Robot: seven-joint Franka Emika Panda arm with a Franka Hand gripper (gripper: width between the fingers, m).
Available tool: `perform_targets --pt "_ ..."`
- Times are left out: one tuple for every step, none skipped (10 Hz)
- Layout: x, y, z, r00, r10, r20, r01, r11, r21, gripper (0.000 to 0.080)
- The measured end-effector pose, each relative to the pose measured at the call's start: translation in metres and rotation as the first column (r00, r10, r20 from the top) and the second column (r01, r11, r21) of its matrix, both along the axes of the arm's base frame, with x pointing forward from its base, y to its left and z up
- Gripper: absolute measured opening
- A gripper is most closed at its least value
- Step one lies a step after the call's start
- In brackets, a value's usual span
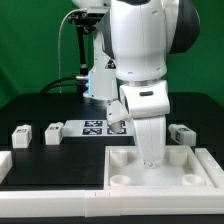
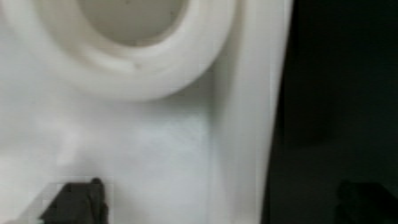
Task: Assemble one leg
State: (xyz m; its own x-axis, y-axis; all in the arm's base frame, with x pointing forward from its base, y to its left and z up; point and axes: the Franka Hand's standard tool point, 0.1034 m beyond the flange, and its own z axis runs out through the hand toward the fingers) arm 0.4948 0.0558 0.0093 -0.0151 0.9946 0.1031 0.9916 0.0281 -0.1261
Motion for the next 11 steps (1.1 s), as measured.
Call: perform_targets --pt "-0.001 0.0 0.0 1.0 -0.006 0.001 0.006 1.0 0.0 0.0649" --pt "-0.008 -0.002 0.001 0.999 -0.041 0.004 0.041 0.999 -0.006 0.0649" --pt "-0.017 -0.003 0.008 0.995 -0.101 0.011 0.101 0.995 -0.02 0.0649" --pt "-0.023 -0.001 0.019 0.99 -0.143 0.019 0.144 0.989 -0.033 0.0649" --pt "-0.028 0.001 0.028 0.984 -0.178 0.026 0.179 0.983 -0.043 0.0649" --pt "-0.031 0.005 0.036 0.976 -0.215 0.033 0.217 0.975 -0.052 0.0649" --pt "-0.032 0.005 0.035 0.972 -0.232 0.03 0.234 0.971 -0.054 0.0649" --pt "-0.032 0.005 0.035 0.965 -0.26 0.028 0.261 0.964 -0.057 0.0649" --pt "-0.032 0.004 0.034 0.965 -0.259 0.028 0.26 0.964 -0.057 0.0649" --pt "-0.032 0.004 0.034 0.953 -0.301 0.026 0.302 0.951 -0.061 0.0649" --pt "-0.032 0.005 0.034 0.906 -0.423 0.02 0.424 0.903 -0.073 0.0649"
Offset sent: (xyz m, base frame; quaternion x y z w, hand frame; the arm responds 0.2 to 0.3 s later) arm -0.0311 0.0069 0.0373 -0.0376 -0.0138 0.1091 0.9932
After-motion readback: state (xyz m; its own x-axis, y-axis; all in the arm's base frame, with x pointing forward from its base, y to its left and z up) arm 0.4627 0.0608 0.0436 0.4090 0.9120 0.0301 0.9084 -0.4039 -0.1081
